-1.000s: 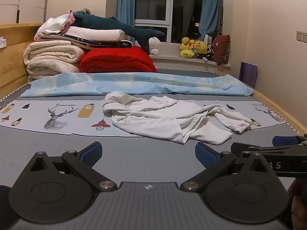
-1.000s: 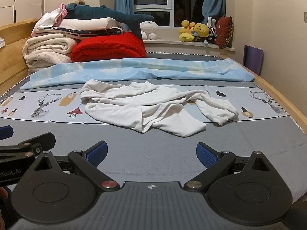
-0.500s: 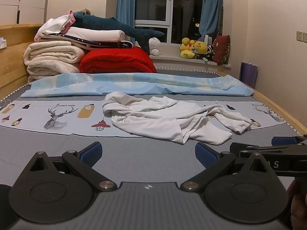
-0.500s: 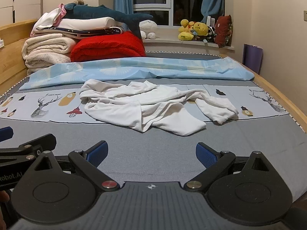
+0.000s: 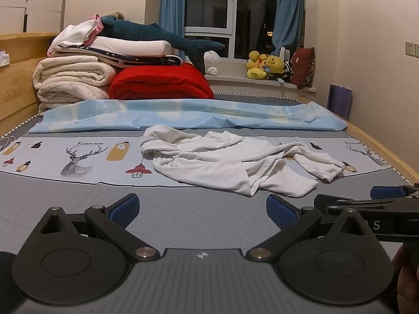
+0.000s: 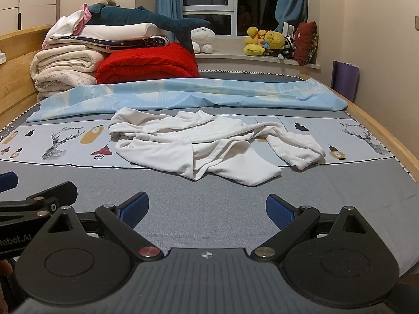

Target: Fold small clothes

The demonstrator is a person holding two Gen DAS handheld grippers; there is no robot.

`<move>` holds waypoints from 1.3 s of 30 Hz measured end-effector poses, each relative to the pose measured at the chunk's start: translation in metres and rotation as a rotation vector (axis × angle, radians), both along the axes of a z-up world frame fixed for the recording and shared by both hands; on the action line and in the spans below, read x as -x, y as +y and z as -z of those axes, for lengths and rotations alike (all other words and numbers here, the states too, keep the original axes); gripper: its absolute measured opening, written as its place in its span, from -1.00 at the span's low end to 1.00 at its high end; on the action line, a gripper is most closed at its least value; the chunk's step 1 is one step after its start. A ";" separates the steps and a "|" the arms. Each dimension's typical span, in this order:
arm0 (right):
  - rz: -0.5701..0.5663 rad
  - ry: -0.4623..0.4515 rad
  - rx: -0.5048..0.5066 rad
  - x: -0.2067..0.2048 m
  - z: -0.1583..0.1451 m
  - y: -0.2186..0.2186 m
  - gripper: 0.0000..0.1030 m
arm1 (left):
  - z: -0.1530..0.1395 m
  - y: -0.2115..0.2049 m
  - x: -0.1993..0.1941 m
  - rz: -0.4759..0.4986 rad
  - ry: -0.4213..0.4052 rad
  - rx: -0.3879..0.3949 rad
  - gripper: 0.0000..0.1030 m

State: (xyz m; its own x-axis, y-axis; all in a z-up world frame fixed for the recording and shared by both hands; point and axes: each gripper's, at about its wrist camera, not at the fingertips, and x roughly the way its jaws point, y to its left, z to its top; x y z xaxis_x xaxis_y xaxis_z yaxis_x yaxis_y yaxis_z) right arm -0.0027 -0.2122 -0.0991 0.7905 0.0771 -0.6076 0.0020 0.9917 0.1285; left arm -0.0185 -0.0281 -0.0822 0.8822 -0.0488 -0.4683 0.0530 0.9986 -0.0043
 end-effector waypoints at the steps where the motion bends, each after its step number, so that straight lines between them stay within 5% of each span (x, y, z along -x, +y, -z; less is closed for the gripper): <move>1: 0.000 -0.001 0.000 0.000 0.000 0.000 0.86 | 0.000 0.000 0.000 0.000 -0.001 0.000 1.00; 39: 0.002 -0.013 0.014 0.000 0.000 0.001 0.84 | 0.000 -0.001 0.000 -0.002 0.000 -0.002 1.00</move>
State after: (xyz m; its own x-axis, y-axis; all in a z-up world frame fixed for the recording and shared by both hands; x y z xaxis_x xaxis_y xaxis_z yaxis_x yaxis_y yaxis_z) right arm -0.0031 -0.2110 -0.0990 0.7987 0.0672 -0.5980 0.0019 0.9934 0.1143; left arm -0.0185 -0.0294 -0.0826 0.8821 -0.0462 -0.4687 0.0509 0.9987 -0.0026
